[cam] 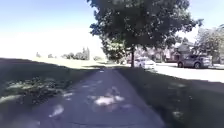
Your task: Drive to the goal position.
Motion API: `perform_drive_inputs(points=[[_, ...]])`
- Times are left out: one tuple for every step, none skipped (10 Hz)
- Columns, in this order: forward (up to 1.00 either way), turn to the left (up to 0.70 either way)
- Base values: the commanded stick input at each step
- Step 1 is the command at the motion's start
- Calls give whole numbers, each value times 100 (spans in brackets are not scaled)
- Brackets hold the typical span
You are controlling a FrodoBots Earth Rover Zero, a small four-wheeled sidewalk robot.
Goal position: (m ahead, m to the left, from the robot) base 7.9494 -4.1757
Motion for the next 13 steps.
perform_drive_inputs(points=[[85,0],[85,-2],[85,-10],[85,-24],[85,-9],[85,0],[85,0],[85,0],[85,0],[85,0],[85,23],[33,65],[0,85]])
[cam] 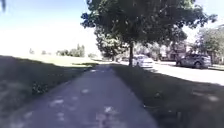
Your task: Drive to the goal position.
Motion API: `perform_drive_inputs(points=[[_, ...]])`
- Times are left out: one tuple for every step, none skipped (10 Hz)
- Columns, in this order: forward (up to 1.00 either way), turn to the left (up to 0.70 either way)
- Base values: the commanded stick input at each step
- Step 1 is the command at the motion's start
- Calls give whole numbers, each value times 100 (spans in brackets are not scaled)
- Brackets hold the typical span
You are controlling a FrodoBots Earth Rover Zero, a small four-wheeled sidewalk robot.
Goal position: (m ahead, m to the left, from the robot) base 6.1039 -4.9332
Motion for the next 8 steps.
perform_drive_inputs(points=[[0,85],[0,85],[0,85],[0,85],[0,85],[0,85],[0,85],[0,85]])
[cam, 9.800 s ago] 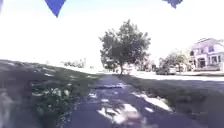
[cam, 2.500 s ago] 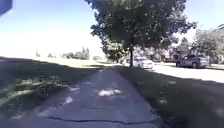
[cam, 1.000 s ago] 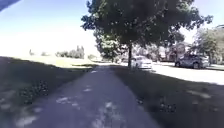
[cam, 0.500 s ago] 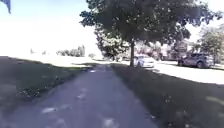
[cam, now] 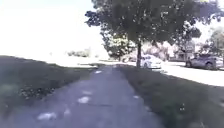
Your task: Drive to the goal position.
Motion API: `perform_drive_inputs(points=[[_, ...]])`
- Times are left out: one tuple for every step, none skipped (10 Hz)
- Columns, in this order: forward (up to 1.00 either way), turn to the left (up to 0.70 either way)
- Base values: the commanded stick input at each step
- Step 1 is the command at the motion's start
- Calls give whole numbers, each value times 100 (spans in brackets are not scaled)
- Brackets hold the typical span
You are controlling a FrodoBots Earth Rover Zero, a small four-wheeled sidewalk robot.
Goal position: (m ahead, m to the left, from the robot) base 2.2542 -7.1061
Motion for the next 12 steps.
perform_drive_inputs(points=[[0,85],[0,85],[0,85],[0,85],[0,85],[0,67],[0,28],[0,0],[0,0],[0,0],[0,0],[0,0]])
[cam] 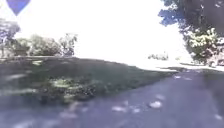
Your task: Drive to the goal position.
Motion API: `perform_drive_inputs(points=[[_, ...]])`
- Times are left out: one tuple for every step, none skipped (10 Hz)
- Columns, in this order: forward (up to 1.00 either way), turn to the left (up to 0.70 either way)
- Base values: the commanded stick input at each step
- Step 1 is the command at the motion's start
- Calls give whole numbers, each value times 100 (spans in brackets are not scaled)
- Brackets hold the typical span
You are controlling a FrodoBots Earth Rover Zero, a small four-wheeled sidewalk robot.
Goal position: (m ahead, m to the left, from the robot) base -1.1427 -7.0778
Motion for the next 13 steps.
perform_drive_inputs(points=[[0,0],[0,0],[0,0],[0,21],[0,85],[0,85],[0,85],[0,85],[0,85],[0,85],[0,85],[0,85],[0,85]])
